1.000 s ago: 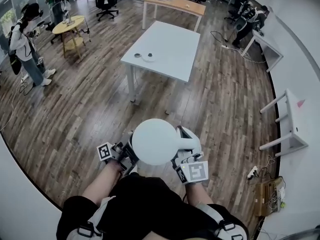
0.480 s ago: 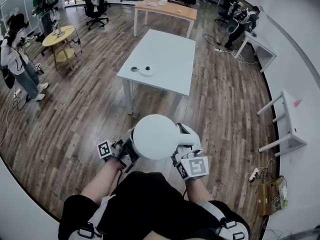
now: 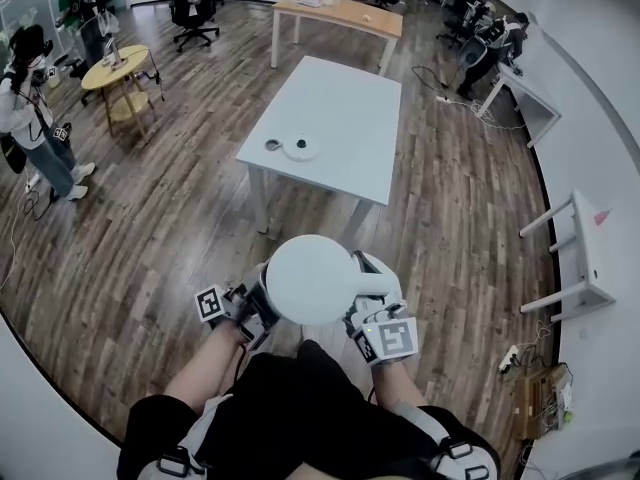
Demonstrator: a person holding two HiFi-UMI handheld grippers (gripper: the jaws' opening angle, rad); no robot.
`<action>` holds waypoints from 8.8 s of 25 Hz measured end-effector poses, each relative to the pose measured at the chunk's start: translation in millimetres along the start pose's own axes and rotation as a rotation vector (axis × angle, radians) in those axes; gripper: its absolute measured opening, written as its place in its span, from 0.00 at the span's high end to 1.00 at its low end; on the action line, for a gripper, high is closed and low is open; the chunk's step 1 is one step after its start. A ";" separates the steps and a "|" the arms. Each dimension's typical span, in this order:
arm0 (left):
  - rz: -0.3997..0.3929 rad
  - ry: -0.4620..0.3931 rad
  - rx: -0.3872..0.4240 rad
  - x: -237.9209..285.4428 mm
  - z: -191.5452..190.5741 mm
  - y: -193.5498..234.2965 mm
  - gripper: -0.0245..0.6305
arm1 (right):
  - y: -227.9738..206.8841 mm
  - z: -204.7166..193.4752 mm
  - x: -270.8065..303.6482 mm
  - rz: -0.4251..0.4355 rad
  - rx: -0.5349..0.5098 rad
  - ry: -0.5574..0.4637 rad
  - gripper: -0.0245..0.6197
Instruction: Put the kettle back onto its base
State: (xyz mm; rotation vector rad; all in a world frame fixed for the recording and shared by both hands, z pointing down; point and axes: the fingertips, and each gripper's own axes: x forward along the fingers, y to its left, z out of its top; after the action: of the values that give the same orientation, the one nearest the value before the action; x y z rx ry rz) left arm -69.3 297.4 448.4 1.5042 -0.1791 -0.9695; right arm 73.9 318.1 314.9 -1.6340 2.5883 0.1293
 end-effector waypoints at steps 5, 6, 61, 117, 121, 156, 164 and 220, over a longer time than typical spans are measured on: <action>0.003 -0.045 0.024 27.1 33.2 11.5 0.37 | -25.2 -9.9 45.8 0.056 0.018 0.002 0.95; -0.002 -0.053 0.033 34.7 41.0 12.3 0.37 | -30.5 -9.8 56.1 0.067 0.017 -0.002 0.95; -0.021 0.015 -0.016 248.8 343.4 112.9 0.37 | -163.9 -69.5 394.1 0.006 -0.033 -0.019 0.95; 0.465 0.085 0.675 307.8 423.7 197.8 0.96 | -257.7 -214.7 463.0 -0.127 0.023 0.112 0.95; 0.477 0.097 0.690 308.8 424.6 204.7 0.96 | -261.8 -225.9 460.6 -0.144 0.044 0.115 0.95; 0.367 0.104 0.741 313.9 421.5 201.9 0.96 | -263.8 -225.0 452.7 -0.207 0.007 0.091 0.95; 0.370 0.094 0.745 310.2 423.4 199.5 0.96 | -259.0 -224.6 453.9 -0.194 0.007 0.098 0.95; 0.274 -0.267 0.648 212.5 348.6 122.3 0.96 | -237.7 -181.2 299.3 -0.176 0.007 0.142 0.84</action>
State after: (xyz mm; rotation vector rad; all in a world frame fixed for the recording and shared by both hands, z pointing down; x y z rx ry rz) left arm -109.8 -123.2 504.6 1.8578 -0.9405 -0.9280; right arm 156.4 -72.5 454.7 -1.9241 2.5227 -0.0066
